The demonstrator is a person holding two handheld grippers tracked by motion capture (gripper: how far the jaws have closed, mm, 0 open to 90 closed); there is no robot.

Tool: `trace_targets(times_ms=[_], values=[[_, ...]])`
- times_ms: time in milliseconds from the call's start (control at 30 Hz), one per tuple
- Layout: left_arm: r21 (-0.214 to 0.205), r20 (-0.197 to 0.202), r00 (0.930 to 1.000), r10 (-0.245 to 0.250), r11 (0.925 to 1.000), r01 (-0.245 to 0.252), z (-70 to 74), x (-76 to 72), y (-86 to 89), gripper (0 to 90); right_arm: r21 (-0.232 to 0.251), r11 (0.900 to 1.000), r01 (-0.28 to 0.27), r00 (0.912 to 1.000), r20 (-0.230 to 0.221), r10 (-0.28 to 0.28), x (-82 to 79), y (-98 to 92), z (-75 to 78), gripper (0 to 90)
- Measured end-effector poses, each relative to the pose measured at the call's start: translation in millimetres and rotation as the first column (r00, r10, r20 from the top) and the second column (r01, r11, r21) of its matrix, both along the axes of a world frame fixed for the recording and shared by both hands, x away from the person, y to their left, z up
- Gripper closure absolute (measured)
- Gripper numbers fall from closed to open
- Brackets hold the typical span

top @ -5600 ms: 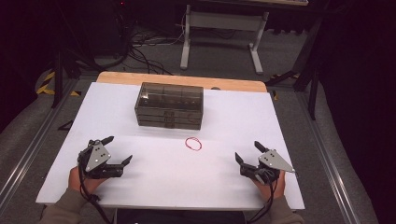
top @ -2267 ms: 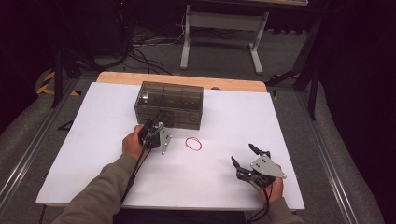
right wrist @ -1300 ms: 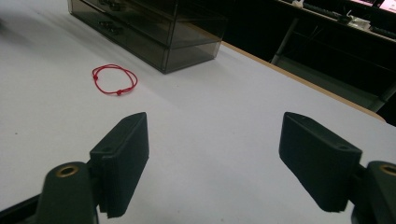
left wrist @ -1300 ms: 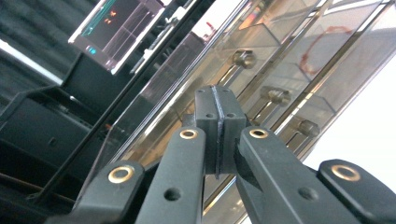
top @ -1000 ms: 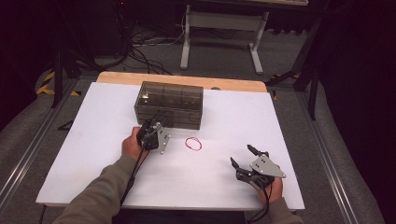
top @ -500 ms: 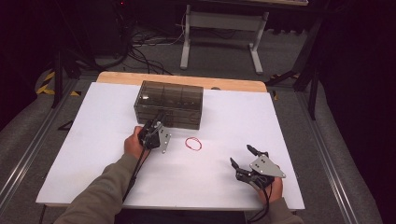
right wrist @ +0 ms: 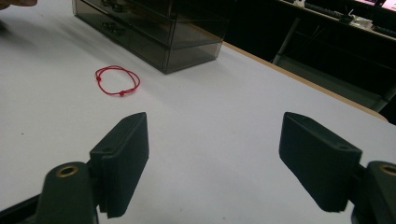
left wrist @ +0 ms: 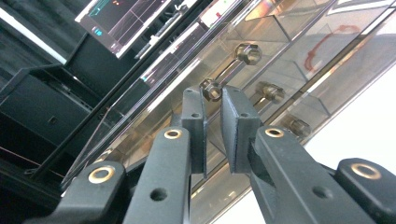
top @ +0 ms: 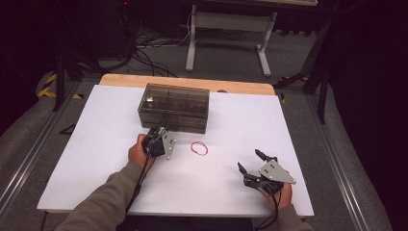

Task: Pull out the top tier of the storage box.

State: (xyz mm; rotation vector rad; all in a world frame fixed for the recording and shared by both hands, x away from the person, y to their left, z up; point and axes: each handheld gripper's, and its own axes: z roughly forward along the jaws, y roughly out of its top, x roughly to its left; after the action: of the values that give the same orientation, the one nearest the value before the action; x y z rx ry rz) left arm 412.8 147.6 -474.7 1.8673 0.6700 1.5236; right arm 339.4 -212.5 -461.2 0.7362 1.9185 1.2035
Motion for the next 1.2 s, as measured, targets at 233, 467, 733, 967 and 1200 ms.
trace_targets(times_ms=[233,467,733,967,1200], values=[[-0.049,-0.036,0.9986,-0.039,0.9981,0.038,3.3,-10.8,6.1,78.7,0.005,1.0000,0.005,1.0000,0.002,-0.005,-0.2,-0.4,-0.1,25.6],[-0.122,-0.087,0.9884,-0.124,0.9861,0.113,23.7,-23.7,25.8,82.4,0.013,0.9999,-0.002,1.0000,-0.003,0.002,-0.2,0.2,-0.1,26.4],[-0.196,-0.236,0.9595,-0.154,0.9746,0.108,61.9,3.8,53.8,89.5,0.011,0.9999,-0.012,0.9998,-0.012,0.012,0.5,1.9,-1.6,26.2],[-0.209,-0.424,0.8882,-0.177,0.9734,0.094,83.3,34.3,58.8,89.5,0.007,0.9998,-0.021,0.9996,-0.019,0.021,0.7,2.3,-2.1,26.0],[-0.223,-0.568,0.7984,-0.201,0.9711,0.086,95.5,51.9,59.7,89.4,0.006,0.9997,-0.025,0.9994,-0.023,0.025,0.9,2.5,-2.2,26.0]])
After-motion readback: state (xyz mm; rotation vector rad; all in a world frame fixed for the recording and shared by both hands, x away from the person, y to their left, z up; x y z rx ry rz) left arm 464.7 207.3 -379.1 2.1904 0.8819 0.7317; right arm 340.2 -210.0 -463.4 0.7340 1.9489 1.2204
